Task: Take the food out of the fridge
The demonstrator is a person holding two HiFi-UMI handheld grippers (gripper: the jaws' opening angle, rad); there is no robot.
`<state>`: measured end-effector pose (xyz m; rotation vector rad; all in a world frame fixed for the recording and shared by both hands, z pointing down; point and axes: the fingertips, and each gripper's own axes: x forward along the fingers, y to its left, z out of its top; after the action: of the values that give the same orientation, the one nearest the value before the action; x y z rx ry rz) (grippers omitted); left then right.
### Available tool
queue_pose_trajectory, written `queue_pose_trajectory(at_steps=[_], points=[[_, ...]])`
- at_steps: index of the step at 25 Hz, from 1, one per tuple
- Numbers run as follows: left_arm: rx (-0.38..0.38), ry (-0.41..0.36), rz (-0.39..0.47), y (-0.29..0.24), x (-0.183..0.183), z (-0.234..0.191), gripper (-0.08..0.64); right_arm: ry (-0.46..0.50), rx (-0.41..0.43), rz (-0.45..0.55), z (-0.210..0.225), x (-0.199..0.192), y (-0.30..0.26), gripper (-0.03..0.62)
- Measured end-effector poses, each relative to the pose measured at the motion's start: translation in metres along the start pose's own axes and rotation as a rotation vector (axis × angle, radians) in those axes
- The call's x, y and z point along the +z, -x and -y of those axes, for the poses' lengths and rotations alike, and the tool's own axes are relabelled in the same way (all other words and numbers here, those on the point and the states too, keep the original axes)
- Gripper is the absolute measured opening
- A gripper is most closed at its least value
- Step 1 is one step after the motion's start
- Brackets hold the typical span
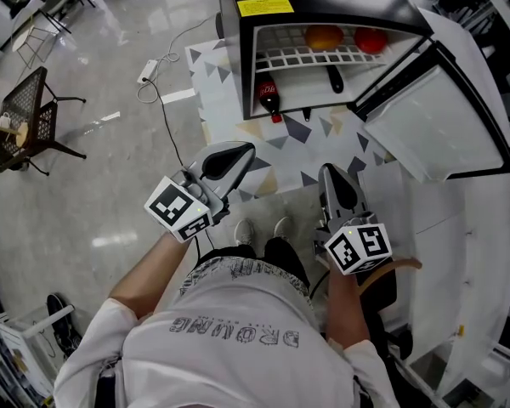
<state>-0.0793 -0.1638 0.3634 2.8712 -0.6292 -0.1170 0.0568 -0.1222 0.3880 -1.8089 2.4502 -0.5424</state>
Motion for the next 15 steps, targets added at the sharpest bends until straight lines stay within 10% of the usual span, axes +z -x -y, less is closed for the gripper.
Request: queue_pose_trajectory(at_steps=[15], points=[[0.075, -0.005, -0.016, -0.054, -0.001, -0.022, 0.008, 0.041, 0.053, 0.019, 0.062, 0.039, -0.052, 0.000]])
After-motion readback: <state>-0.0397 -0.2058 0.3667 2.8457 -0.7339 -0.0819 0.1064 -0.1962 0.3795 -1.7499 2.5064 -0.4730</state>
